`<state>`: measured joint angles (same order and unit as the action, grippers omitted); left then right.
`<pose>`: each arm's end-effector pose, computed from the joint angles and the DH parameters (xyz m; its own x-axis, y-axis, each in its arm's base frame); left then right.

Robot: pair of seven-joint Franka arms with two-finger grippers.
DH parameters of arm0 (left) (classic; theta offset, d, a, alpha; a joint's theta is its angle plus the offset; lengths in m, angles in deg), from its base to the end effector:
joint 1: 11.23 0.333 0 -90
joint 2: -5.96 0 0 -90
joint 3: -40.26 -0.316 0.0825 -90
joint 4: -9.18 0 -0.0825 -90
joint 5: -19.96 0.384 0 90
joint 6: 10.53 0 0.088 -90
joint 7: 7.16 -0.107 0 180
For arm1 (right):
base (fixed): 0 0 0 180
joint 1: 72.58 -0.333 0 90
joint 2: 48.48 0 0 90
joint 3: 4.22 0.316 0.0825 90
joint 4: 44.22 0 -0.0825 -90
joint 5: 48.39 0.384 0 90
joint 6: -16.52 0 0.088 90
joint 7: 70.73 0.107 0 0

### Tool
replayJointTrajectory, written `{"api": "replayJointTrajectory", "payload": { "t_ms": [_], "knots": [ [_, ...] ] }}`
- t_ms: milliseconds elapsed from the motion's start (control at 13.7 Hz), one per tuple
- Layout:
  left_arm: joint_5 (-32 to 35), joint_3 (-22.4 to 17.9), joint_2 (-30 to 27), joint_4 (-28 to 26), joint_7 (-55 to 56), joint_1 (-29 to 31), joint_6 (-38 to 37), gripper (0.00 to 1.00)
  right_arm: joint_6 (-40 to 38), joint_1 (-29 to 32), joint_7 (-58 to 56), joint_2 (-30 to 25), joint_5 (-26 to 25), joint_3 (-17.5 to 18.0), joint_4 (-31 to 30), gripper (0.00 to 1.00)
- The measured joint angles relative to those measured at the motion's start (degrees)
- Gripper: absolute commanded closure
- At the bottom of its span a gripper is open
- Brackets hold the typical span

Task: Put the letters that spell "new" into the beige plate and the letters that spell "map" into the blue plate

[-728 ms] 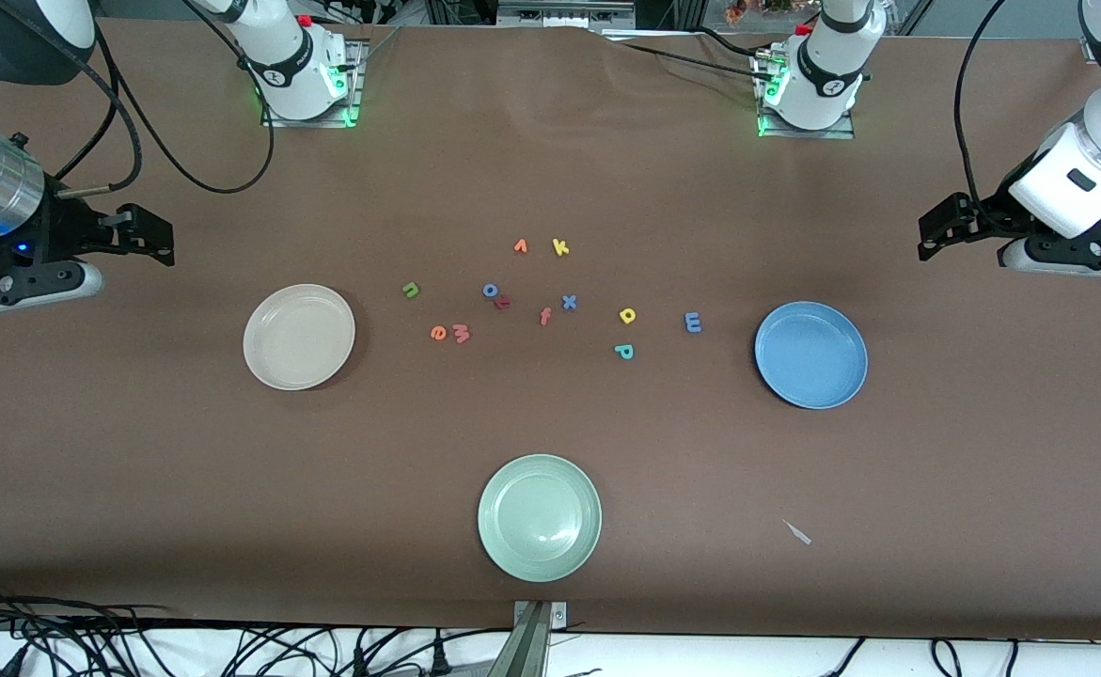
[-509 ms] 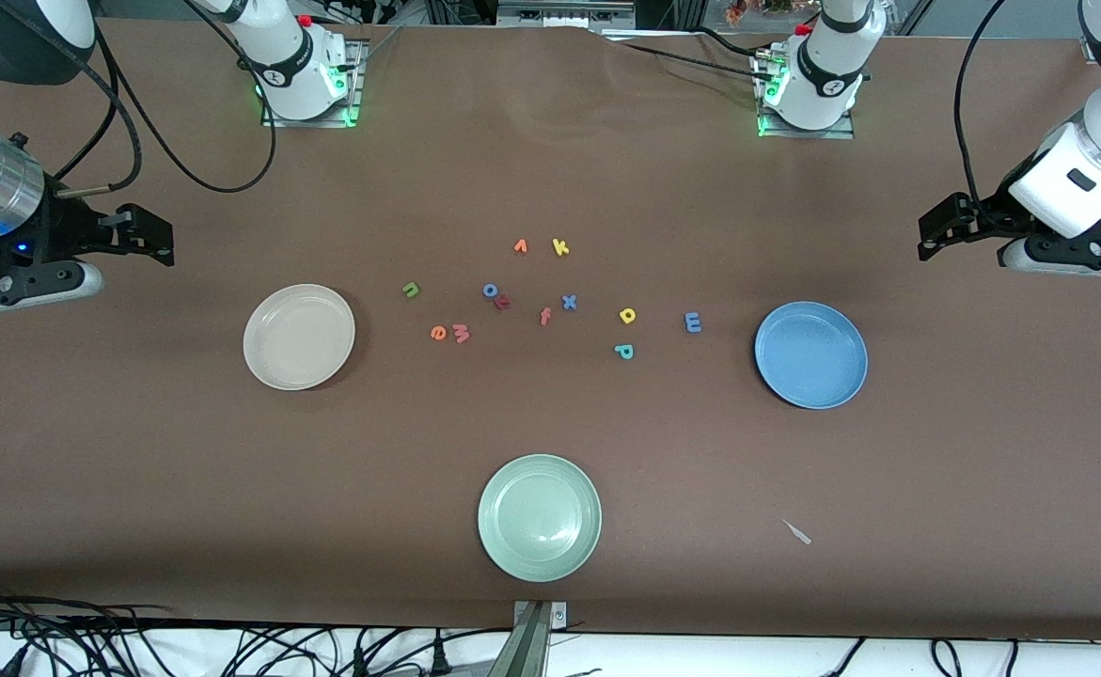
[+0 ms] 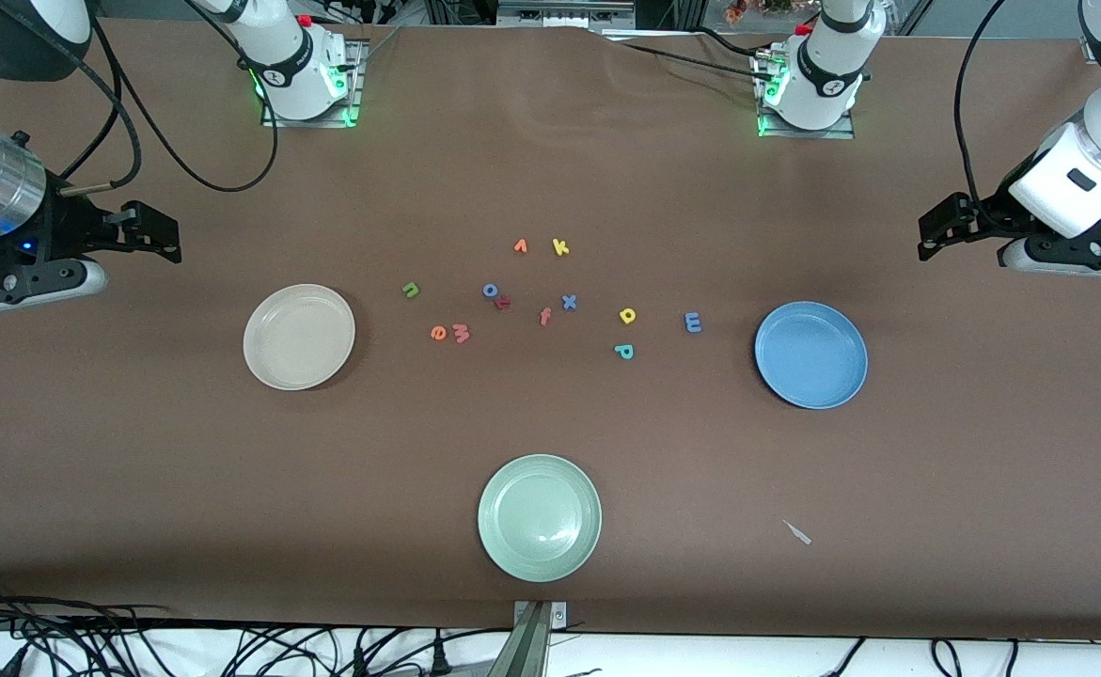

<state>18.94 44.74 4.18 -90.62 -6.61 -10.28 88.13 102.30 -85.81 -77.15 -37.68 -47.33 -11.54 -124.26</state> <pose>0.5524 -0.0363 0.5735 0.9987 -0.0493 0.0109 -0.0495 -0.9987 0.0153 0.5990 0.0717 0.5913 0.9728 0.2146 -0.0868 0.2151 -0.9766 -0.0044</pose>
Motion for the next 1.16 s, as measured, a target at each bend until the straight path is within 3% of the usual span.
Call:
{"api": "replayJointTrajectory", "payload": {
  "t_ms": [1164],
  "knots": [
    [0.0, 0.1, 0.1, 0.0, 0.0, -0.2, 0.0, 0.0, -0.9, 0.0, 0.0, 0.0, 0.2, 0.1, -0.1, 0.0]
  ]
}}
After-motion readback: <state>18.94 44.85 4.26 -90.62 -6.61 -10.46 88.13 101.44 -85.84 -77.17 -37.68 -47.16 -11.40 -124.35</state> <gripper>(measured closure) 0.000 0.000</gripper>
